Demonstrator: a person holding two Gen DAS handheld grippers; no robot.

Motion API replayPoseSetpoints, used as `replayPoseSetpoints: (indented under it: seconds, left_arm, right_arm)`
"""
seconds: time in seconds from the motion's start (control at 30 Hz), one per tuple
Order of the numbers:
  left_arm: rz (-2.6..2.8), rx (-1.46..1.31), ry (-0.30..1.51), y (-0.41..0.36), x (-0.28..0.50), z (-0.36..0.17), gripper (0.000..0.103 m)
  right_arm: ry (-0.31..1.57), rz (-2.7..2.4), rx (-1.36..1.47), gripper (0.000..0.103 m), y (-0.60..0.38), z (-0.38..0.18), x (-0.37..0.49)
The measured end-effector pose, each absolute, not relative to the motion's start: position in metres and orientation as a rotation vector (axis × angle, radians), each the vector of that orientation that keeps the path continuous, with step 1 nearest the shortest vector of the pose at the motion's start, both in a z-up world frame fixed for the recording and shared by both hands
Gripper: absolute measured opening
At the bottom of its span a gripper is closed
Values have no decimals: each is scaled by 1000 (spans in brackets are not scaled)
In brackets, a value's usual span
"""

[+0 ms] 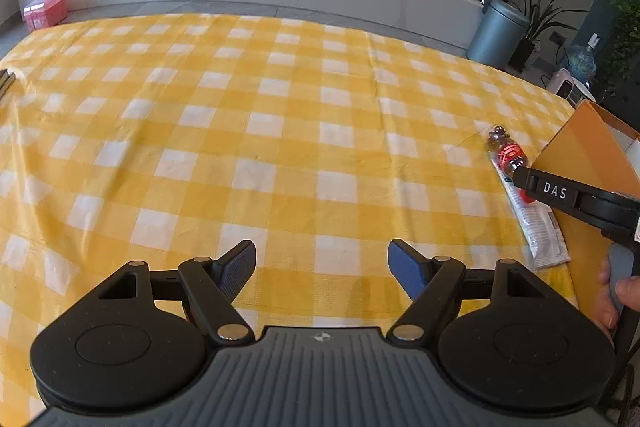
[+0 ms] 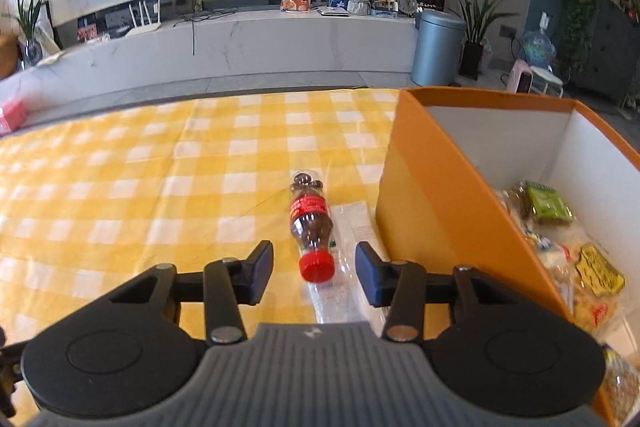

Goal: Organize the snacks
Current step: 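Grasp the cola bottle with the right gripper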

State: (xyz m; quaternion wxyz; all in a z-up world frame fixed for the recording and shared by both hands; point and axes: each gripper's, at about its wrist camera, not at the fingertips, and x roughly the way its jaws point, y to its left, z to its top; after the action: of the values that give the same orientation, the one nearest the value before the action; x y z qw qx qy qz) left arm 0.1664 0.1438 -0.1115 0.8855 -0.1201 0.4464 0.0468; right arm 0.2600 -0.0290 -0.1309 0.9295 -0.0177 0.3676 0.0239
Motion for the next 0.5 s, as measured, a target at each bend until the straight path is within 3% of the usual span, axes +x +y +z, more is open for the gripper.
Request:
replayPoseSetpoints:
  seconds: [0.17, 0.23, 0.5]
  left_arm:
    - [89, -229, 944, 141, 169, -117, 89]
    - [79, -238, 948, 140, 170, -117, 89]
    - [90, -240, 951, 136, 168, -112, 89]
  right_arm:
    - [793, 41, -61, 41, -25, -145, 278]
    - [805, 35, -66, 21, -27, -148, 281]
    - [805, 79, -29, 19, -29, -138, 263]
